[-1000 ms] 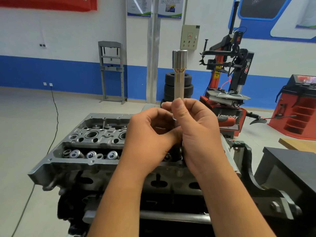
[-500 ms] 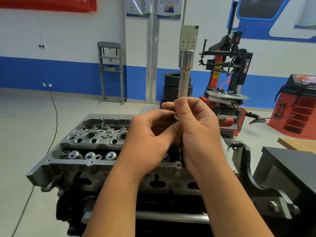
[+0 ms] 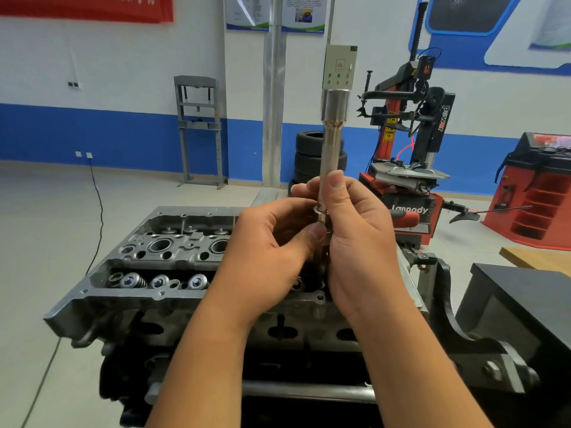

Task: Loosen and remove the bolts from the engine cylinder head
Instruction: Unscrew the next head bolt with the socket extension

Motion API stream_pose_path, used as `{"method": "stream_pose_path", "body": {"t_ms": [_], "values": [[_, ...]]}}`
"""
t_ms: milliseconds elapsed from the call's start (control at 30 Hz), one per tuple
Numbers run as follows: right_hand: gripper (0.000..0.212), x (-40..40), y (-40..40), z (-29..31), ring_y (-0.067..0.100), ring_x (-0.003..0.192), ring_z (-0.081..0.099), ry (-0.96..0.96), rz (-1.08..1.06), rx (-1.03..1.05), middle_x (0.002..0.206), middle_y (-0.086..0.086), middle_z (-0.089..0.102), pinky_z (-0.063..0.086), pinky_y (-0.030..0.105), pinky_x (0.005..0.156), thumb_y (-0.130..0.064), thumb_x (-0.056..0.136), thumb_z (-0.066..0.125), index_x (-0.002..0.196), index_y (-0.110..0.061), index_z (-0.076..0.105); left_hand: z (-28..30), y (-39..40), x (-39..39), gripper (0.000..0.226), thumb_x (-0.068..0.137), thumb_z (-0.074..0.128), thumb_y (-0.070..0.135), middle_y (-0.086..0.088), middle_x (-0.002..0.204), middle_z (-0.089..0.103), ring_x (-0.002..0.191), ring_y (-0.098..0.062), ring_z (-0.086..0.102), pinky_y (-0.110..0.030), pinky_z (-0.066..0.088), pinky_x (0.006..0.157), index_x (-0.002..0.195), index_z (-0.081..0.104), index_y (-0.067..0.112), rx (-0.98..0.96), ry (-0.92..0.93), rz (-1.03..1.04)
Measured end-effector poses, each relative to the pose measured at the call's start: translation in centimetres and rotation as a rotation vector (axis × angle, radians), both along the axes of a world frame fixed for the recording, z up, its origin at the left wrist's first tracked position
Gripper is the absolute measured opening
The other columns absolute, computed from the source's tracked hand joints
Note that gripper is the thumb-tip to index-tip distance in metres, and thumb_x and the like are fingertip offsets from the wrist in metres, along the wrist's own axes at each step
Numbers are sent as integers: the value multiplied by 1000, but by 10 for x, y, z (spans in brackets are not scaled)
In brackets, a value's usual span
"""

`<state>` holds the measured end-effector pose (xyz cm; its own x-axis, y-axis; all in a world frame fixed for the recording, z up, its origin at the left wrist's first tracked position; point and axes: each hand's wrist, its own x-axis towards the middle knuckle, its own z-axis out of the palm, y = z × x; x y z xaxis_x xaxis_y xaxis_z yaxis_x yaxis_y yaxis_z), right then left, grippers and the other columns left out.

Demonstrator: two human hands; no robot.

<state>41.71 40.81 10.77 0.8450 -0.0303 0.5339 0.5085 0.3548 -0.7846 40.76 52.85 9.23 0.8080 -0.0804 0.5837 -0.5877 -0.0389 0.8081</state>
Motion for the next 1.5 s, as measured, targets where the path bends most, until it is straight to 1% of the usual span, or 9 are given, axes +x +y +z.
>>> {"method": "stream_pose_path", "body": {"t_ms": [167, 267, 367, 533, 700, 900, 1100, 1333, 1500], "values": [[36, 0, 0, 1, 26, 97, 73, 8, 18, 12, 98, 9, 76, 61, 49, 90, -55, 81, 70, 91, -21, 76, 0, -1, -2, 24, 92, 77, 13, 13, 100, 80, 98, -6, 76, -25, 62, 87, 109, 76, 29, 14, -14, 60], [51, -1, 0, 2, 27, 94, 75, 3, -8, 14, 99, 9, 78, 63, 51, 85, -55, 73, 76, 100, -12, 69, -1, 0, -1, 19, 87, 83, 15, 10, 94, 80, 92, -8, 77, -22, 62, 79, 103, 77, 24, -13, -30, 99], [55, -1, 2, 1, 30, 97, 74, 2, -27, -10, 101, 8, 77, 61, 54, 87, -58, 77, 72, 103, -9, 69, 0, 1, -2, 21, 88, 80, 20, 10, 99, 81, 97, -9, 77, -25, 63, 83, 108, 77, 24, -2, -16, 64], [41, 1, 0, 0, 25, 98, 74, -1, -46, -57, 97, 7, 76, 62, 43, 83, -56, 94, 55, 86, -24, 78, 2, -1, -4, 25, 98, 69, 14, 13, 108, 80, 106, -6, 75, -23, 60, 90, 119, 76, 27, 35, -10, -15], [58, -2, 0, 3, 28, 100, 74, 16, -40, -5, 100, 6, 78, 62, 51, 88, -61, 73, 73, 100, -11, 70, 2, -3, -4, 19, 84, 80, 28, 14, 93, 80, 89, -3, 76, -14, 58, 74, 102, 77, 28, 11, -59, 93], [47, -1, 0, 2, 25, 97, 74, -2, -42, -41, 95, 7, 76, 62, 48, 86, -63, 86, 58, 85, -21, 79, 3, -1, -4, 28, 97, 67, 26, 13, 112, 79, 109, -8, 74, -25, 60, 90, 123, 75, 27, 47, -28, -21], [49, -2, 1, 3, 27, 95, 74, 14, -24, 3, 98, 6, 78, 62, 51, 86, -61, 71, 76, 91, -16, 73, 1, -3, -4, 28, 71, 80, 45, 9, 86, 79, 80, -10, 75, -26, 63, 71, 94, 77, 28, -12, -61, 164], [53, -2, 1, 2, 23, 94, 76, -8, -47, -54, 92, 7, 77, 63, 41, 80, -62, 86, 59, 91, -13, 79, 3, 0, -4, 28, 101, 65, 19, 10, 116, 78, 115, -10, 72, -28, 59, 98, 127, 73, 25, 28, -43, -32], [40, -3, 1, 2, 26, 90, 74, -27, -22, -33, 95, 10, 75, 64, 50, 83, -57, 74, 76, 88, -18, 75, 3, -4, -6, 22, 82, 82, 29, 9, 92, 79, 87, -10, 76, -22, 62, 74, 103, 77, 23, -21, -49, 141]]}}
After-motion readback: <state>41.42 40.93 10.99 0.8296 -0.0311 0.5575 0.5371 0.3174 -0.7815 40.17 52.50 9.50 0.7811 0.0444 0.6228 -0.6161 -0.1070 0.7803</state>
